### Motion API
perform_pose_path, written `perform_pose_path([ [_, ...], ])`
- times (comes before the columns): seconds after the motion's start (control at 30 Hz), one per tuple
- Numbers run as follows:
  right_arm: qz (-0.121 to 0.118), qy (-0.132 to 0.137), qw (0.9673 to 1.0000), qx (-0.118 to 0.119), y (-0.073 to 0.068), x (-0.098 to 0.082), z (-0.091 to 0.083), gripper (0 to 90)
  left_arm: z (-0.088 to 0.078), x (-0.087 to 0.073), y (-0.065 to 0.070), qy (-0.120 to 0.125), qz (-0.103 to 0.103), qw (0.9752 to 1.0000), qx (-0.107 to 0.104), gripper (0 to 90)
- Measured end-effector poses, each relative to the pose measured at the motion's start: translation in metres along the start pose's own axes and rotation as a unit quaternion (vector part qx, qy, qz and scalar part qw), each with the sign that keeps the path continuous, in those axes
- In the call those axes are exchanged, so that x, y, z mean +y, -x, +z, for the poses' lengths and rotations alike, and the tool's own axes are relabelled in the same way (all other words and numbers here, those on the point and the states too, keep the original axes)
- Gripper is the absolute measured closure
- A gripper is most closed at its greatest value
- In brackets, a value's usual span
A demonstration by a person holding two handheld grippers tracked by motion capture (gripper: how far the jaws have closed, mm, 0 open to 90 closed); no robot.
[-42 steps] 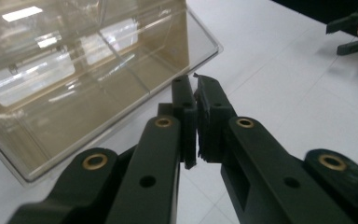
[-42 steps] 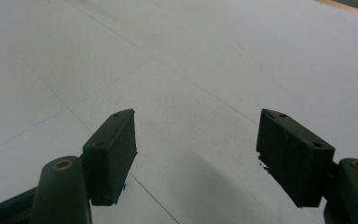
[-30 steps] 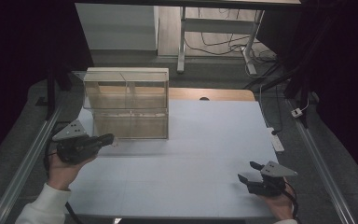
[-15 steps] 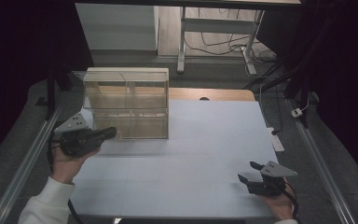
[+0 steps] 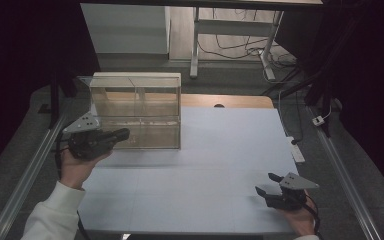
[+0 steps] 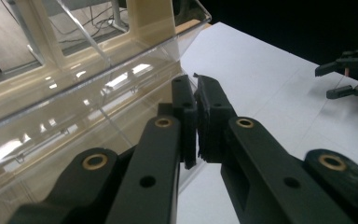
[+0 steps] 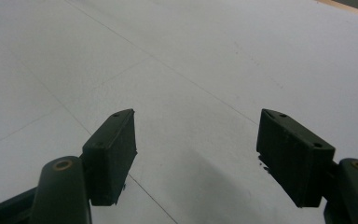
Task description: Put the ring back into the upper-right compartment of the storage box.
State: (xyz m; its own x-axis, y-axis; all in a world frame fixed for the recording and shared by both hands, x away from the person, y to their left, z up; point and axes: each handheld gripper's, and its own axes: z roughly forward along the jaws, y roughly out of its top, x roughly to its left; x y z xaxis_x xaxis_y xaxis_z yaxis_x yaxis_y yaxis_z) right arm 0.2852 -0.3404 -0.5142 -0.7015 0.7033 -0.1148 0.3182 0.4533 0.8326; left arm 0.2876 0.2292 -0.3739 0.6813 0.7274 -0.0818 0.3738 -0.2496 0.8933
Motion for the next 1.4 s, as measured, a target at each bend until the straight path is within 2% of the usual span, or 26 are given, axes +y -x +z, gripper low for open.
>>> perform_pose_path([
  [0.93,0.001,0.0,1.0,-0.001,0.0,0.0,0.0,27.8,0.012,0.038,-0.003,0.015,0.01,0.9998,0.005,85.9],
  [1.4,0.002,0.002,1.0,-0.002,0.001,-0.001,0.0,27.8,0.027,0.054,-0.009,0.007,0.01,0.9998,0.013,85.9],
])
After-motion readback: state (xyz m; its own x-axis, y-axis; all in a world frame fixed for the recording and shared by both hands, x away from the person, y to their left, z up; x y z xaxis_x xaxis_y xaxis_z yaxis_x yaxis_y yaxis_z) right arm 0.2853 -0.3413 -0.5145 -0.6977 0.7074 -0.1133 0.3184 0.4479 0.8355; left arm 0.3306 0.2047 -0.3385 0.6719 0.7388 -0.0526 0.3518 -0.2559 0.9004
